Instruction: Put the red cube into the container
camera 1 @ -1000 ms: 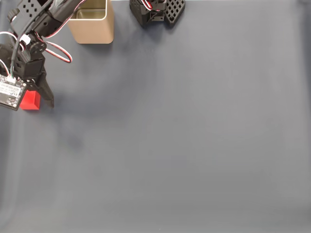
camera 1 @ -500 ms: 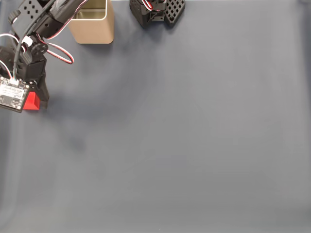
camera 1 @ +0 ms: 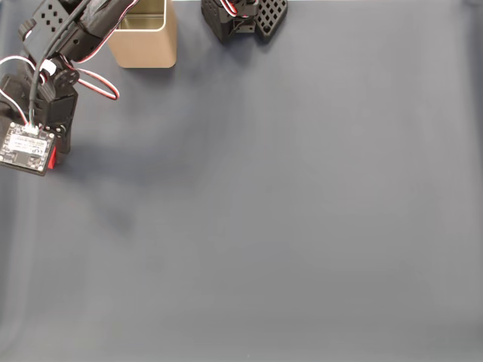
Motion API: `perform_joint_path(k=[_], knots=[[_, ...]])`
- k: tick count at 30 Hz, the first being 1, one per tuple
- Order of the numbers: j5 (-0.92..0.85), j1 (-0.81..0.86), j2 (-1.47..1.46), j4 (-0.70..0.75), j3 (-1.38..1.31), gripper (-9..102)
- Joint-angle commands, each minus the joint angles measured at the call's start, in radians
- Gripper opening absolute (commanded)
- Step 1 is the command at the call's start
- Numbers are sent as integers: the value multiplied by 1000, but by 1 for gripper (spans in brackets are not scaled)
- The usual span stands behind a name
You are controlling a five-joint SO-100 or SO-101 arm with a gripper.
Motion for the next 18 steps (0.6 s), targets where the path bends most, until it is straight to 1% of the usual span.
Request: perform_joint_path(k=[1,8,12,15,18], knots=[[-3,-14,34,-12,-6,4],[48,-25,41,-12,-6,0],[106,-37,57,-6,-9,0],[175,-52,84,48,-41,0],[256,-77,135,141,-80,0]])
